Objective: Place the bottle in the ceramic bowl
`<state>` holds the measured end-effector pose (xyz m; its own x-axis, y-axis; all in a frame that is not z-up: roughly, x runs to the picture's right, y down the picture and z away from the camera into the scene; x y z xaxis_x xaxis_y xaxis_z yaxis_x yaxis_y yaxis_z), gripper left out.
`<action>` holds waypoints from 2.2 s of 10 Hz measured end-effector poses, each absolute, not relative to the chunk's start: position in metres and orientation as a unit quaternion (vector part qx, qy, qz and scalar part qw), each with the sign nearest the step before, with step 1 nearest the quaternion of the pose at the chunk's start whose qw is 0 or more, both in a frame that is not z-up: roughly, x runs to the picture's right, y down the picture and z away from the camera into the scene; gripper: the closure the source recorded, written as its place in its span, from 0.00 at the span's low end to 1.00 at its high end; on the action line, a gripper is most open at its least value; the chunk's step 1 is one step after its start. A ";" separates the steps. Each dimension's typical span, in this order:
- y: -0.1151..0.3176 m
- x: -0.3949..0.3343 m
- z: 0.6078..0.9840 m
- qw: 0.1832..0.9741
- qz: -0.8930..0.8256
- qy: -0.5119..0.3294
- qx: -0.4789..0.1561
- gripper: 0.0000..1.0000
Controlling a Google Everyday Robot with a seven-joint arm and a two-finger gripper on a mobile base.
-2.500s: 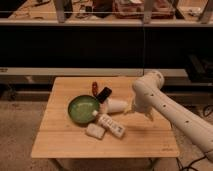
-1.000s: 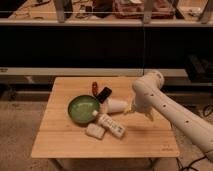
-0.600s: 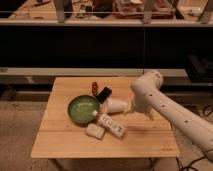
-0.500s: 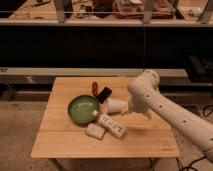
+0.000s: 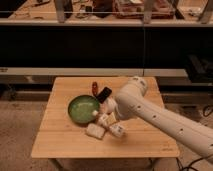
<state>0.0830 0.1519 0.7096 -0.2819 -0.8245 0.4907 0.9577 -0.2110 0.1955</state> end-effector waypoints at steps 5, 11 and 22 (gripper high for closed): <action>0.139 0.066 0.720 0.584 -0.776 -0.223 -0.084 0.20; 0.174 0.023 0.758 0.512 -0.824 -0.245 0.003 0.20; 0.172 0.016 0.806 0.498 -0.831 -0.242 0.047 0.21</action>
